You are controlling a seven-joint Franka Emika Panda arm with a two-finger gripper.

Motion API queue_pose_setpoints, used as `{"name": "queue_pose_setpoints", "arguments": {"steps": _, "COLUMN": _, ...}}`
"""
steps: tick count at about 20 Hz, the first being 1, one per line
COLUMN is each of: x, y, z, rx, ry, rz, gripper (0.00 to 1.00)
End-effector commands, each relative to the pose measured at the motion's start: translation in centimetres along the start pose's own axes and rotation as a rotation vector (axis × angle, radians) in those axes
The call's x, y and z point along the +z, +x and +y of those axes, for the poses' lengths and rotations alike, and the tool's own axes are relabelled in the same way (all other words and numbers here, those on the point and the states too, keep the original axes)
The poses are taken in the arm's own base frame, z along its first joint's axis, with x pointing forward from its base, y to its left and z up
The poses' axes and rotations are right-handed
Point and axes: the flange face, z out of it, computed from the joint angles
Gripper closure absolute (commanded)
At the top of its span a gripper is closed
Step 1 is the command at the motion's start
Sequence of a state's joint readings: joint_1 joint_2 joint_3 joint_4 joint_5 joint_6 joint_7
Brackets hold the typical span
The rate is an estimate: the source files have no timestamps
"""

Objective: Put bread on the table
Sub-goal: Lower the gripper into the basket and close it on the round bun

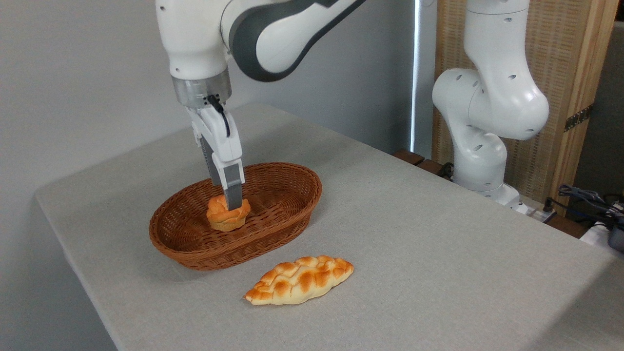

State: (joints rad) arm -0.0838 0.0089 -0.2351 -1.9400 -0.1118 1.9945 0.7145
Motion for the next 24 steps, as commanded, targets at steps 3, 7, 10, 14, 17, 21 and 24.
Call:
{"name": "queue_pose_setpoints", "arguments": {"steps": 3, "x": 3.0, "y": 2.0, "z": 1.6, "rx": 0.063, "ry": -0.028, "rz": 0.001, "gripper": 0.00}}
{"name": "queue_pose_setpoints", "arguments": {"steps": 7, "x": 3.4, "y": 2.2, "z": 1.7, "rx": 0.068, "ry": -0.032, "rz": -0.004, "gripper": 0.00}}
{"name": "queue_pose_setpoints", "arguments": {"steps": 10, "x": 4.4, "y": 2.4, "z": 1.8, "rx": 0.072, "ry": -0.044, "rz": -0.014, "gripper": 0.00}}
{"name": "queue_pose_setpoints", "arguments": {"steps": 14, "x": 5.6, "y": 2.4, "z": 1.5, "rx": 0.091, "ry": -0.034, "rz": -0.048, "gripper": 0.00}}
{"name": "queue_pose_setpoints", "arguments": {"steps": 17, "x": 6.8, "y": 2.5, "z": 1.1, "rx": 0.099, "ry": -0.025, "rz": -0.065, "gripper": 0.00}}
{"name": "queue_pose_setpoints", "arguments": {"steps": 21, "x": 6.7, "y": 2.6, "z": 0.9, "rx": 0.089, "ry": -0.016, "rz": -0.056, "gripper": 0.45}}
{"name": "queue_pose_setpoints", "arguments": {"steps": 24, "x": 6.7, "y": 2.6, "z": 0.8, "rx": 0.093, "ry": -0.015, "rz": -0.053, "gripper": 0.68}}
